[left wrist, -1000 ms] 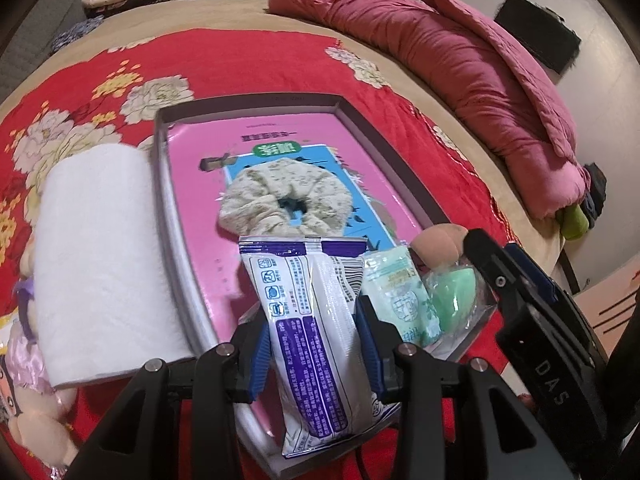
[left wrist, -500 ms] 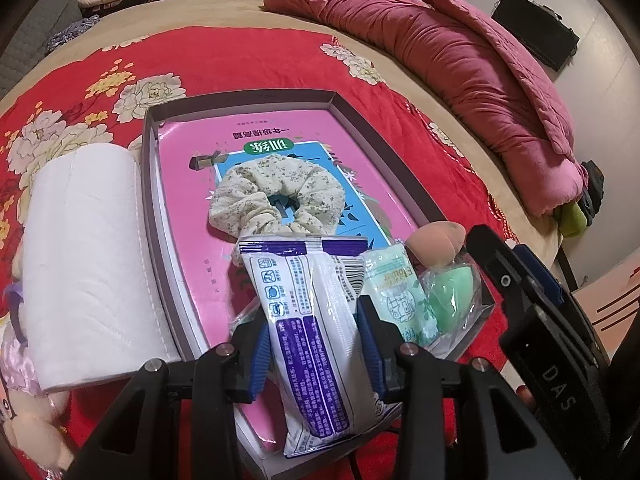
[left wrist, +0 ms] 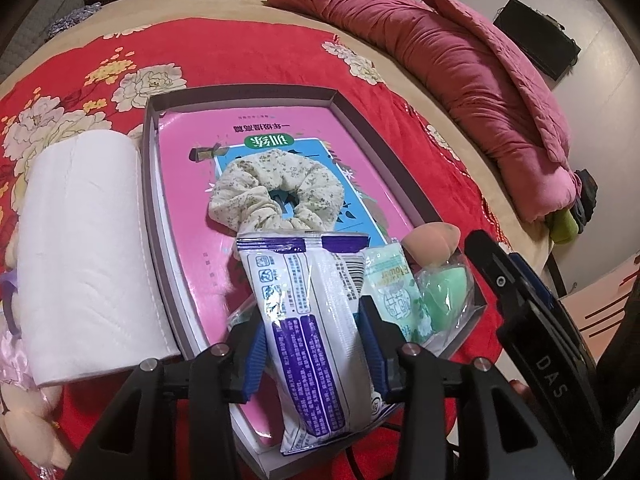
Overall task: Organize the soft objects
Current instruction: 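Lower the wipes pack into the tray and open the left gripper, then move both tools back toward the leopard-print scrunchie and plush bear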
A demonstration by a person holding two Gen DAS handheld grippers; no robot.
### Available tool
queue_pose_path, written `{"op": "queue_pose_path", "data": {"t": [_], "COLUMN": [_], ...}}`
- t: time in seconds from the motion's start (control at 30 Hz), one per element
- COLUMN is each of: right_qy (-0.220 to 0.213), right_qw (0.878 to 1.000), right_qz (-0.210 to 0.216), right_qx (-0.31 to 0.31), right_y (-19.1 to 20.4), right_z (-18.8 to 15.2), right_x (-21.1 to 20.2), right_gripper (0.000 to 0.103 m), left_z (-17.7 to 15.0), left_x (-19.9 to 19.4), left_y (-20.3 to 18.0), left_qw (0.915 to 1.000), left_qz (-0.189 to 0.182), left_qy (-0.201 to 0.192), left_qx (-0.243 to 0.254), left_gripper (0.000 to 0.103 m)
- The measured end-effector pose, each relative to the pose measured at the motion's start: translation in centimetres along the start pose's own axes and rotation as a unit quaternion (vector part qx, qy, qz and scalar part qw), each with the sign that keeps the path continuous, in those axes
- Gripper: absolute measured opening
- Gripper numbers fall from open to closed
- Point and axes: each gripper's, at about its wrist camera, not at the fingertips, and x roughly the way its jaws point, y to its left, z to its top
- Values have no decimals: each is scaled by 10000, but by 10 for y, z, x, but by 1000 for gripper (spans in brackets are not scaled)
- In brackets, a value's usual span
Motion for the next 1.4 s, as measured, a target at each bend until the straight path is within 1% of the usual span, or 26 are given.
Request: {"op": "queue_pose_path", "data": {"t": [0.17,0.2,0.3,0.33,0.47,0.6,0.67,0.73,0.93,1.17,1.4], "right_qy": [13,9,20,14,30,22,38,74,87,104,26], "right_qw": [10000,10000,10000,10000,10000,10000,10000,10000,10000,9999,10000], "right_qz": [-4,-5,-4,-3,6,2,9,13,10,40,86], "right_qx": [-14,-11,-6,-8,-8,-1,-8,-7,-11,-30,23], "right_y": [1,1,1,1,1,1,1,1,1,3,2], "right_z": [0,0,-1,-1,-1,-1,-1,-2,-3,-4,-3], "right_x": [1,1,1,1,2,2,2,4,6,8,6], "right_gripper": [75,75,75,75,75,75,75,75,75,75,75], "left_z": [-1,-1,0,0,1,1,1,2,2,3,6], "left_x": [-2,-2,-4,-5,-7,-11,-14,-16,-19,-29,-41], "left_y": [-1,-1,-2,-3,-5,-6,-7,-7,-8,-8,-11], "left_qw": [10000,10000,10000,10000,9999,9997,9996,9995,9993,9987,9978], "left_qz": [-14,-16,-39,-44,-21,-123,-136,-183,-174,-196,-244], "left_qy": [6,2,-50,-62,-91,-183,-218,-241,-294,-442,-594], "left_qx": [41,40,36,46,90,118,120,109,134,149,164], "left_gripper": [43,45,57,58,58,59,60,64,64,65,65]}}
